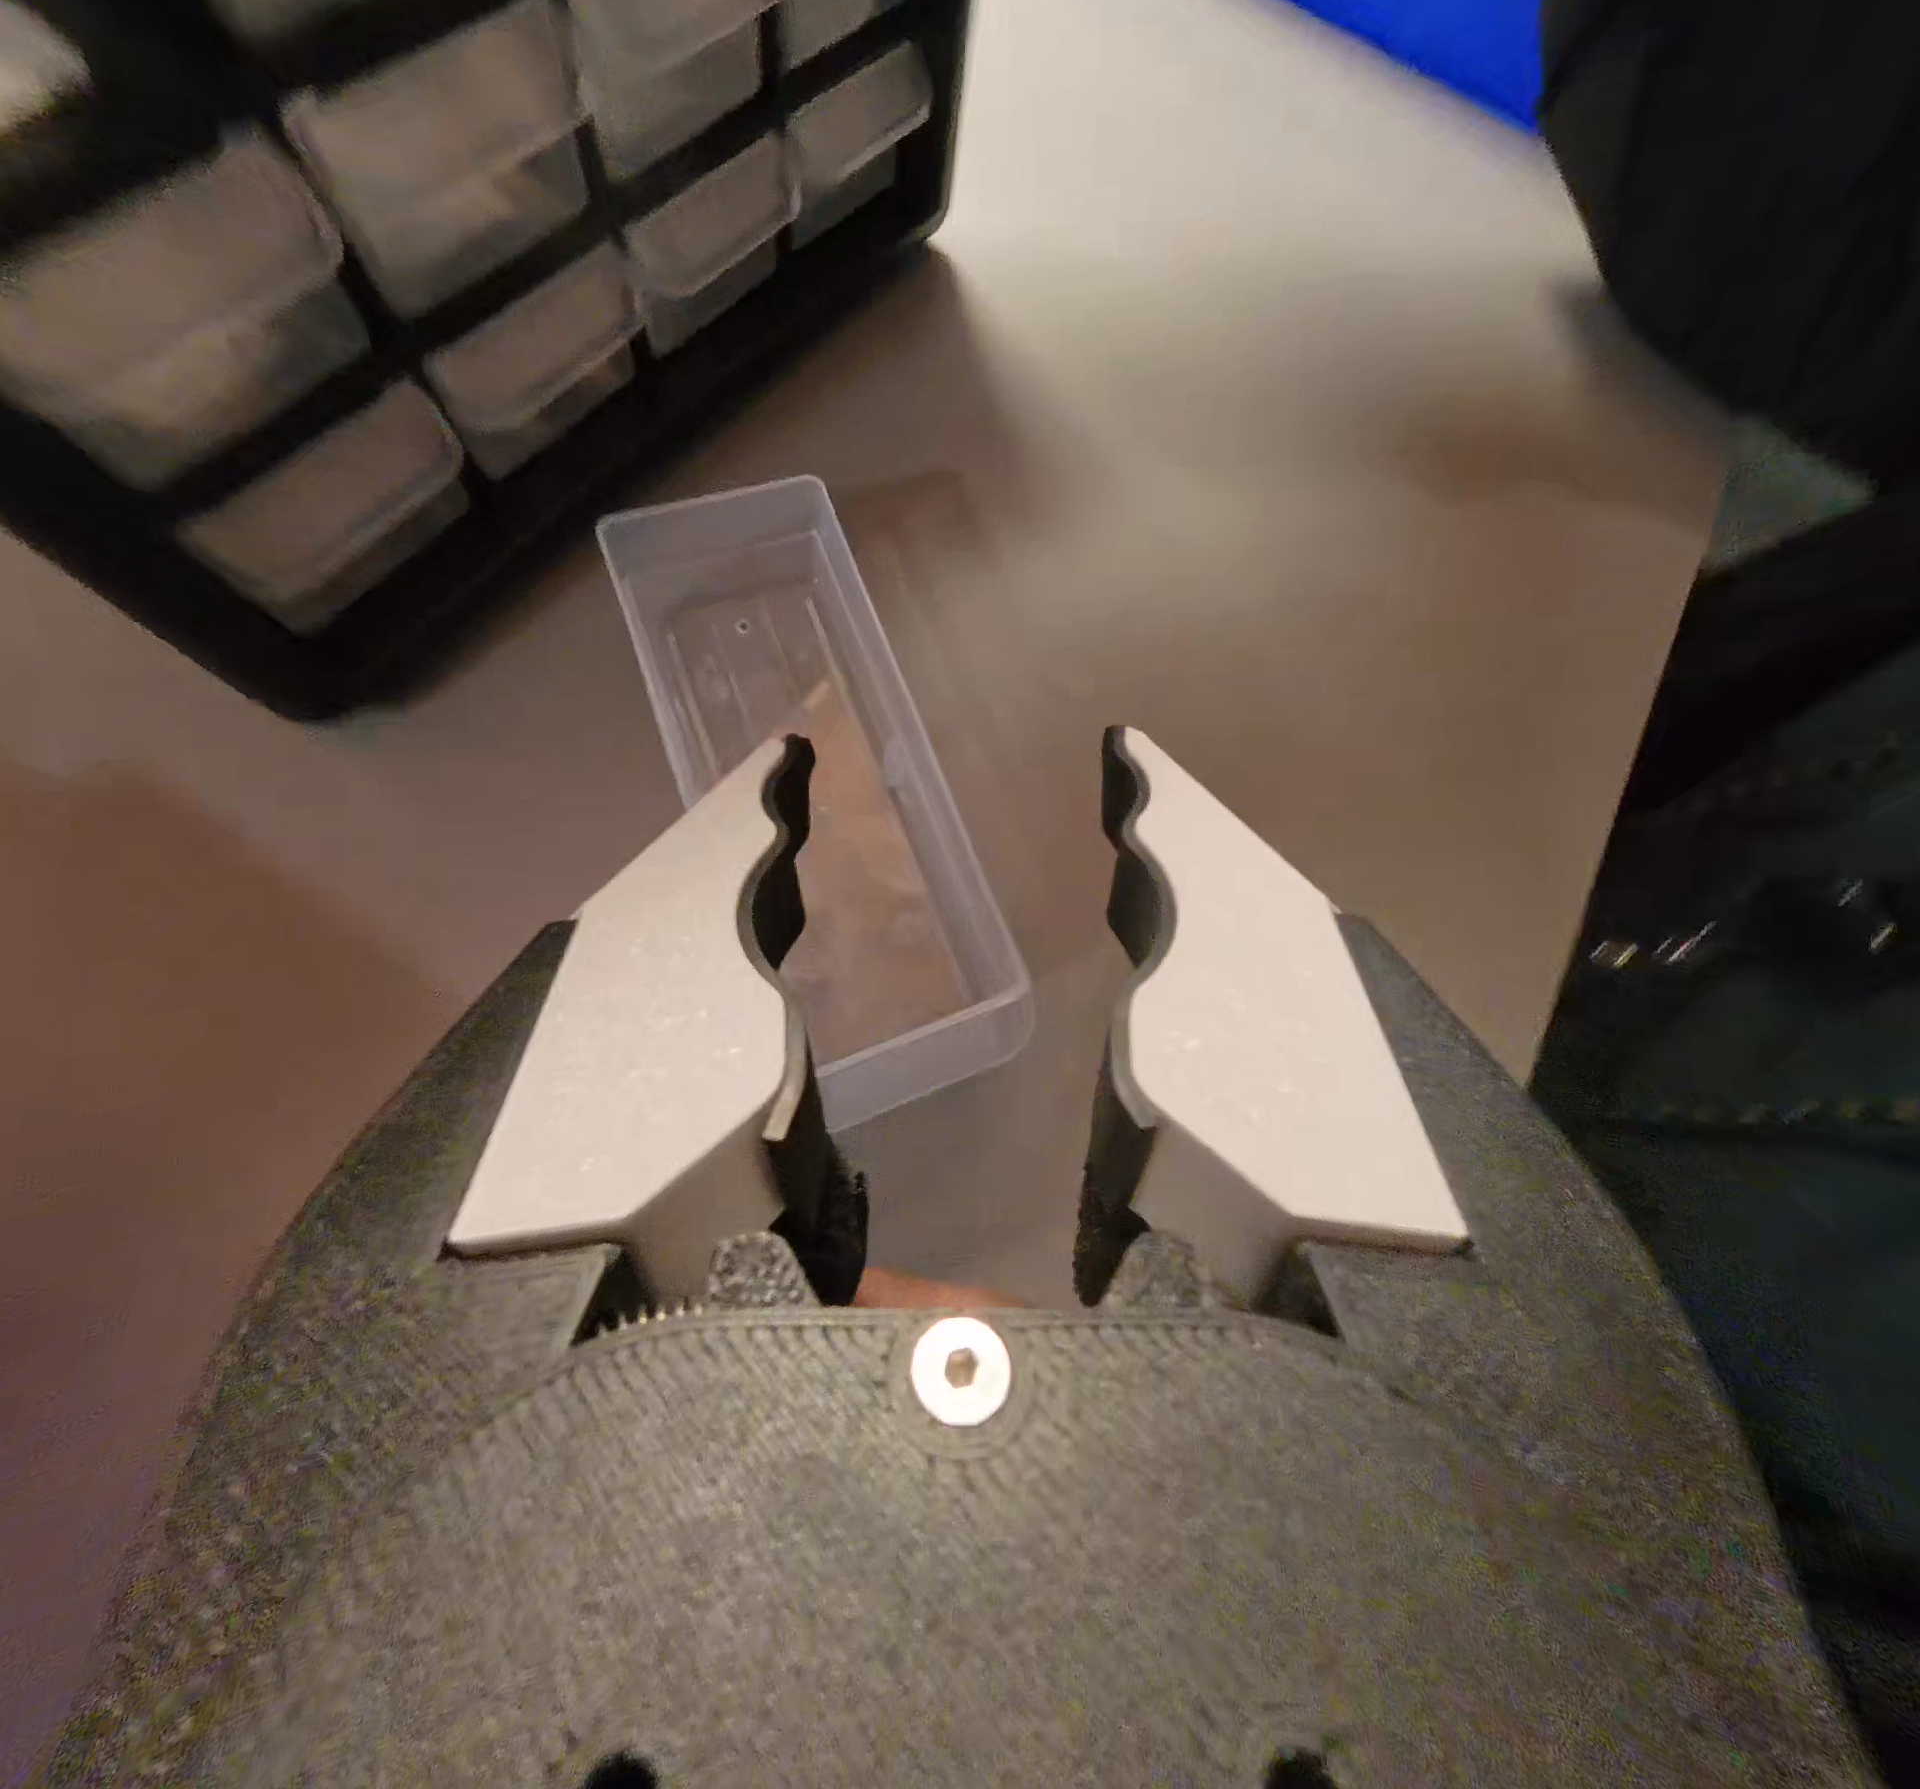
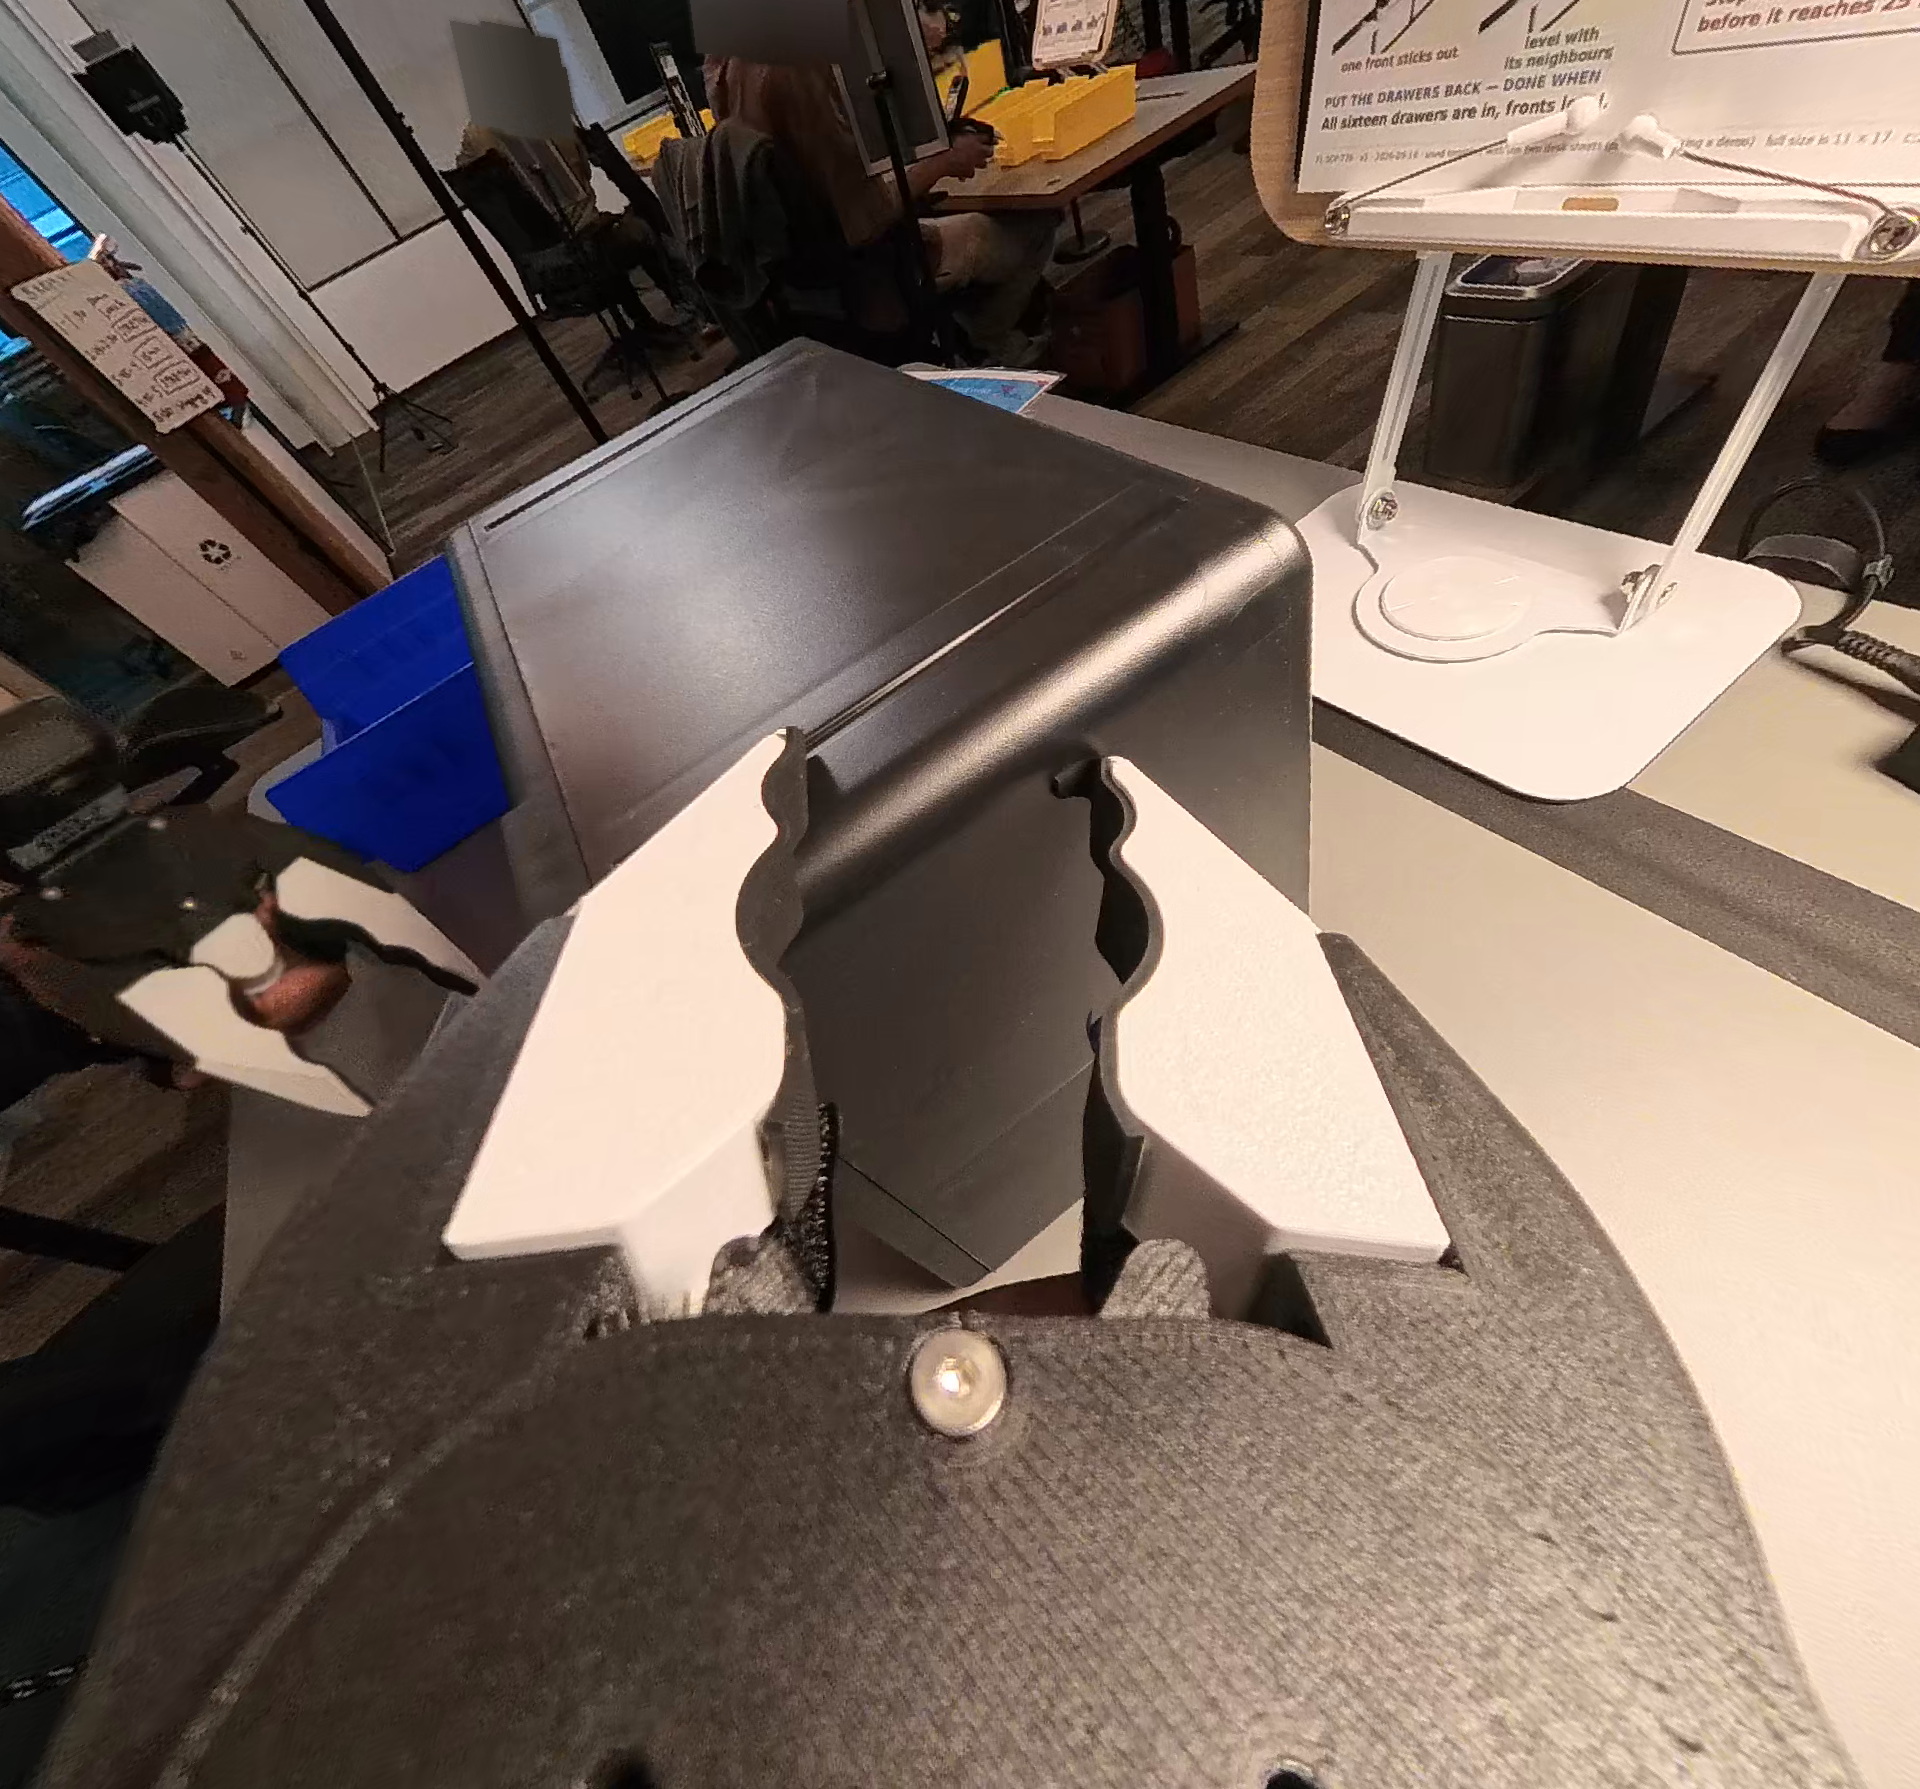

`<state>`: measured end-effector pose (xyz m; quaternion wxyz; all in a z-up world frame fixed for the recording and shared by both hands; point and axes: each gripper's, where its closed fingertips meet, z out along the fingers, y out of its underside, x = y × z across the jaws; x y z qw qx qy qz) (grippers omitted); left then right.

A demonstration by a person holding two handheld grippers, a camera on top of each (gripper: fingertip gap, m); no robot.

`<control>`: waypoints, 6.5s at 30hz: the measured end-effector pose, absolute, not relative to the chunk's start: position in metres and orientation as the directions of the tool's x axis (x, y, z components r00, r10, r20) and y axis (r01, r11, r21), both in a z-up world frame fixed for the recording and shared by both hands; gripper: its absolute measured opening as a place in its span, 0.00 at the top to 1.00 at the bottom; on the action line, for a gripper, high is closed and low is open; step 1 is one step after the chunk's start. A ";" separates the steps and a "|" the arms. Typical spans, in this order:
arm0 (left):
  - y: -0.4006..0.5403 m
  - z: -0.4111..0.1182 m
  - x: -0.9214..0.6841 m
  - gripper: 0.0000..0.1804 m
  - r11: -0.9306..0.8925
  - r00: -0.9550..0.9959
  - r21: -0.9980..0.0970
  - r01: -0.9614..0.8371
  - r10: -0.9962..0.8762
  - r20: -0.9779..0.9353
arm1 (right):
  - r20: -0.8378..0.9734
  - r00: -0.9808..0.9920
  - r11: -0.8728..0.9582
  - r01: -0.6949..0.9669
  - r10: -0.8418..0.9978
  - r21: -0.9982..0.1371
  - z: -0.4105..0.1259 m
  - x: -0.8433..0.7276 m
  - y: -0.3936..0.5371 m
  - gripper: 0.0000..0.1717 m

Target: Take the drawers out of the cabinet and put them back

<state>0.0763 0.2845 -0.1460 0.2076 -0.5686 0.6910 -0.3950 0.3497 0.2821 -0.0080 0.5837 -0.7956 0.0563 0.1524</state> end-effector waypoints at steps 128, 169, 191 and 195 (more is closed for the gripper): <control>0.408 -0.091 0.157 0.71 -0.075 -0.063 -0.995 0.061 -0.995 0.072 | 0.028 1.000 -0.175 0.027 -0.005 -0.984 -0.079 0.325 0.239 0.63; 0.486 -0.156 -0.109 0.67 -0.188 0.641 -0.791 -0.583 -0.705 -0.305 | 0.045 0.772 -0.422 -0.296 -0.634 -0.857 -0.129 0.366 -0.035 0.58; 0.460 -0.161 -0.094 0.96 0.057 0.496 -0.809 -0.584 -0.765 -0.412 | 0.154 0.714 -0.475 -0.275 -0.683 -0.836 -0.155 0.371 -0.043 0.96; 0.440 -0.158 -0.097 0.97 0.092 0.432 -0.826 -0.556 -0.816 -0.383 | 0.141 0.738 -0.475 -0.264 -0.659 -0.839 -0.155 0.356 -0.050 0.96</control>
